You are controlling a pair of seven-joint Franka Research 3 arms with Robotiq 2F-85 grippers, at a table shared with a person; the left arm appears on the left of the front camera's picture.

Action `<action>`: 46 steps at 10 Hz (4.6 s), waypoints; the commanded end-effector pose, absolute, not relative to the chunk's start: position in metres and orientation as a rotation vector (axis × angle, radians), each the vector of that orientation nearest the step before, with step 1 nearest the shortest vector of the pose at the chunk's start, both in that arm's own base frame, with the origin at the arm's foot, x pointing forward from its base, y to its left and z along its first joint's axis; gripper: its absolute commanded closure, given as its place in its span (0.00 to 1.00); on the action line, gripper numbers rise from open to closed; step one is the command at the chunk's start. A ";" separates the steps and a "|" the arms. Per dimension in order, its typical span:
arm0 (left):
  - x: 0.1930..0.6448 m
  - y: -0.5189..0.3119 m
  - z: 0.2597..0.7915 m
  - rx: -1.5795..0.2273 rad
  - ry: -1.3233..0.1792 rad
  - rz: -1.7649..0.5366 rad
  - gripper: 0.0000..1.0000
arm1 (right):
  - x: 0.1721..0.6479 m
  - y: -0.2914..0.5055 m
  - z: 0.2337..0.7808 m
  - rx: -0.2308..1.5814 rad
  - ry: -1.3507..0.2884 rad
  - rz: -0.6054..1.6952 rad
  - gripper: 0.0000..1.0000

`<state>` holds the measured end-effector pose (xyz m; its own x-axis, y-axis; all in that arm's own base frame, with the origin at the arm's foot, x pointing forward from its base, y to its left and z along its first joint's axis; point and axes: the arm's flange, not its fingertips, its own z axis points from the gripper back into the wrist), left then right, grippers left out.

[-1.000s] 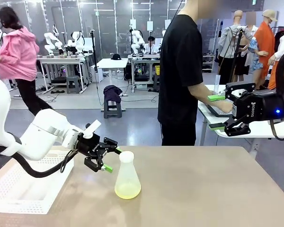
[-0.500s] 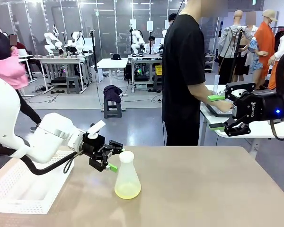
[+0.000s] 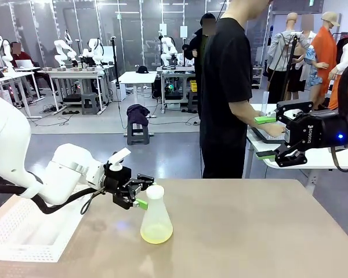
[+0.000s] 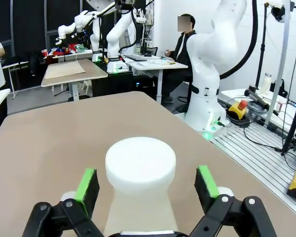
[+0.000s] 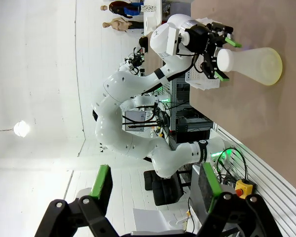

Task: Prepare the solutions needed for the experiment.
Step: When the human places the Big flask in the center of the table, pick up the Big flask and place it in the left Organizing basket.

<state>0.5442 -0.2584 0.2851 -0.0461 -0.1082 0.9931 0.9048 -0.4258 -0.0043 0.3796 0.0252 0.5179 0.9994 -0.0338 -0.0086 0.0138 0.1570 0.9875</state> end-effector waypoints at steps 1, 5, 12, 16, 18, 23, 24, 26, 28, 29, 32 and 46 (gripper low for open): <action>0.548 -0.269 0.282 -1.473 -0.836 -1.594 0.00 | 0.379 0.025 0.519 1.417 -0.023 -0.030 0.11; 0.544 -0.279 0.275 -1.517 -0.850 -1.582 0.00 | 0.379 0.025 0.519 1.417 -0.023 -0.030 0.11; 0.545 -0.280 0.265 -1.578 -0.931 -1.480 0.30 | 0.379 0.025 0.519 1.417 -0.023 -0.030 0.11; 0.543 -0.282 0.261 -1.579 -0.895 -1.475 0.69 | 0.379 0.025 0.519 1.417 -0.023 -0.030 0.11; 0.542 -0.281 0.261 -1.578 -0.877 -1.478 0.89 | 0.379 0.025 0.519 1.417 -0.023 -0.030 0.11; 0.543 -0.263 0.294 -1.534 -0.936 -1.522 1.00 | 0.379 0.025 0.519 1.417 -0.023 -0.030 0.11; 0.543 -0.248 0.316 -1.508 -0.972 -1.546 1.00 | 0.379 0.025 0.519 1.417 -0.023 -0.030 0.11; 0.544 -0.200 0.369 -1.468 -1.056 -1.525 1.00 | 0.379 0.025 0.519 1.417 -0.023 -0.030 0.11; 0.545 -0.156 0.400 -1.466 -1.072 -1.480 1.00 | 0.379 0.025 0.519 1.417 -0.023 -0.030 0.11; 0.546 -0.127 0.411 -1.432 -1.112 -1.463 1.00 | 0.379 0.025 0.519 1.417 -0.023 -0.030 0.11; 0.525 -0.023 0.438 -1.178 -1.280 -1.406 1.00 | 0.379 0.025 0.519 1.417 -0.023 -0.030 0.11; 0.469 0.089 0.321 -1.090 -1.331 -1.116 1.00 | 0.379 0.025 0.519 1.417 -0.023 -0.030 0.11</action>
<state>0.4620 0.0894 0.3204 -0.0285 0.0207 0.9994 0.9875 0.1557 0.0250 0.3797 0.0250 0.5178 0.9994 -0.0345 -0.0089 0.0143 0.1576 0.9874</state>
